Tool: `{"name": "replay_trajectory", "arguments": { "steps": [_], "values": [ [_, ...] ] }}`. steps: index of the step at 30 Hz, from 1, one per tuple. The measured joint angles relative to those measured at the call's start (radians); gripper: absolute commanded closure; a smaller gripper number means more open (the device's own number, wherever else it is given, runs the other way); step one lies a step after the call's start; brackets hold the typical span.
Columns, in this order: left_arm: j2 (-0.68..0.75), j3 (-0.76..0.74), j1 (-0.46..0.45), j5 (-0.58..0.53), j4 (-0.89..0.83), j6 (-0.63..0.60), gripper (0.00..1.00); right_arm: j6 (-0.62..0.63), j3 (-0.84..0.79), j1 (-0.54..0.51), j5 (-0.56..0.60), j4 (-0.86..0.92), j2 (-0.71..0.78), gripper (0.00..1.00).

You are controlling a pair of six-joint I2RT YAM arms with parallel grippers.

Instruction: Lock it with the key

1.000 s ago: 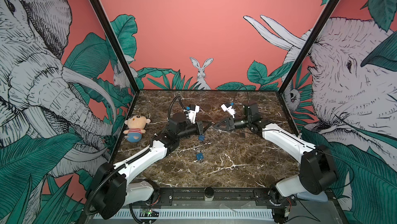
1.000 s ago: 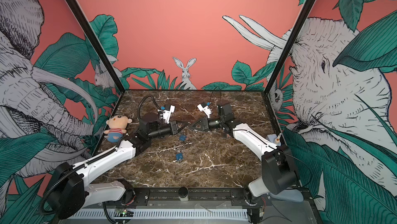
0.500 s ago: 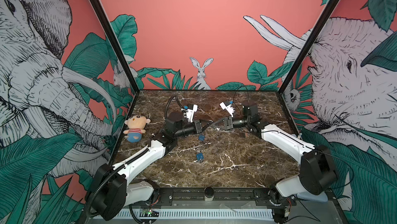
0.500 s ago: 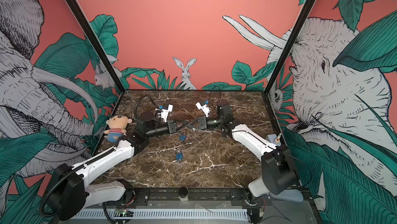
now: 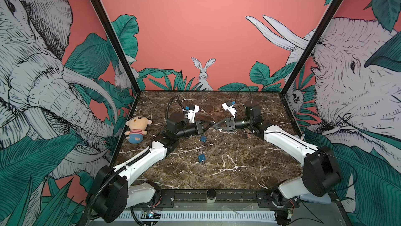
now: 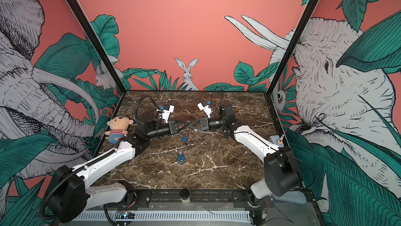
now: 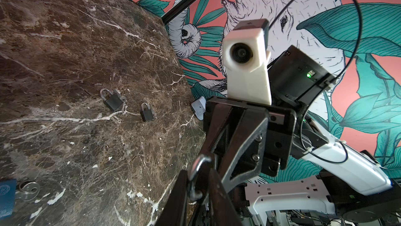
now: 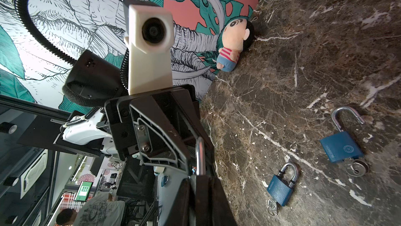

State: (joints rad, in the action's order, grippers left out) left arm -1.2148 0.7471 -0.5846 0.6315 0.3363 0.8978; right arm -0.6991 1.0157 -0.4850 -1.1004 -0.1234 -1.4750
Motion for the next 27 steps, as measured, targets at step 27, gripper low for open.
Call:
{"name": "replay_trajectory", "arguments": {
  "steps": [27],
  "values": [
    [-0.053,0.026,0.011,0.029,0.031,0.006,0.80,0.000,0.000,-0.011,0.006,-0.007,-0.010,1.00]
  ]
}}
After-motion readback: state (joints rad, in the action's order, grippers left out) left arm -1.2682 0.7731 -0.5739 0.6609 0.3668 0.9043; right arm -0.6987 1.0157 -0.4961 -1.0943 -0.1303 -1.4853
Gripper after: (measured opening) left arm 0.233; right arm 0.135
